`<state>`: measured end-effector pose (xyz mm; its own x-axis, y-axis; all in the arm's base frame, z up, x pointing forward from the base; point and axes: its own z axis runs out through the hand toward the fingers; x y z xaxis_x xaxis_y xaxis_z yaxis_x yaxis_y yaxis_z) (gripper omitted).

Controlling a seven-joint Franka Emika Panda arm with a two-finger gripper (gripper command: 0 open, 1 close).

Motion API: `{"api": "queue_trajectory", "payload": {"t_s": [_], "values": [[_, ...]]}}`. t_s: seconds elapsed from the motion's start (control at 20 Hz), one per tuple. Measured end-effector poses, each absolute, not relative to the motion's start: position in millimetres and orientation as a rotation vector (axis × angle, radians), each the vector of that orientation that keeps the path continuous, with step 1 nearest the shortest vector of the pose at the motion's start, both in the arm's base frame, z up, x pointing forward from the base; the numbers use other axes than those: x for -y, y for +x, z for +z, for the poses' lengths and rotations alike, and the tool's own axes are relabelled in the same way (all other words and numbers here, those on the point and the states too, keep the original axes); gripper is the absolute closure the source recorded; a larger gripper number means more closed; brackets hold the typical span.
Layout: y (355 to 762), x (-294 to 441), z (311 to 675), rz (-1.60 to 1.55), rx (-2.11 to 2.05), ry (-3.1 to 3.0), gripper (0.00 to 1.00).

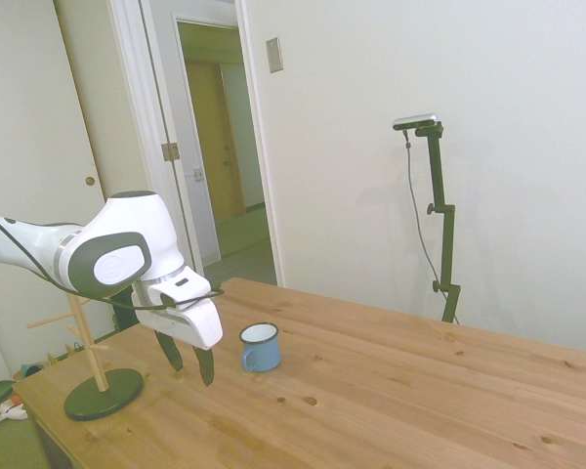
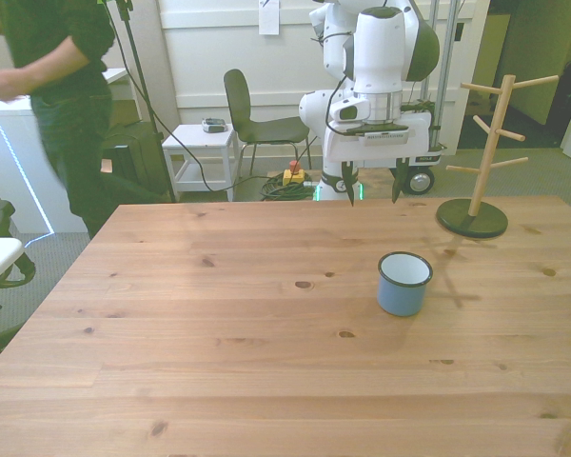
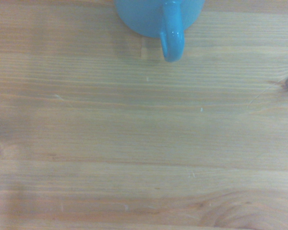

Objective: Hang the mug

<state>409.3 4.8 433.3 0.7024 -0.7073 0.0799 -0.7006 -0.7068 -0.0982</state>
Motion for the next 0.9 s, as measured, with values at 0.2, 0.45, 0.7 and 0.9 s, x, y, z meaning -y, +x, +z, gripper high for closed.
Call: {"api": "queue_trajectory", "payload": {"t_s": [0.2, 0.45, 0.7, 0.9], "values": [[411.4, 0.5, 436.4, -0.176, -1.193, -2.825, 0.00], [428.4, 31.2, 468.7, -0.228, -1.251, -2.761, 0.00], [463.3, 71.6, 480.8, -0.220, -1.323, -2.671, 0.00], [494.6, 106.6, 487.3, -0.197, -1.353, -2.647, 0.00]]}}
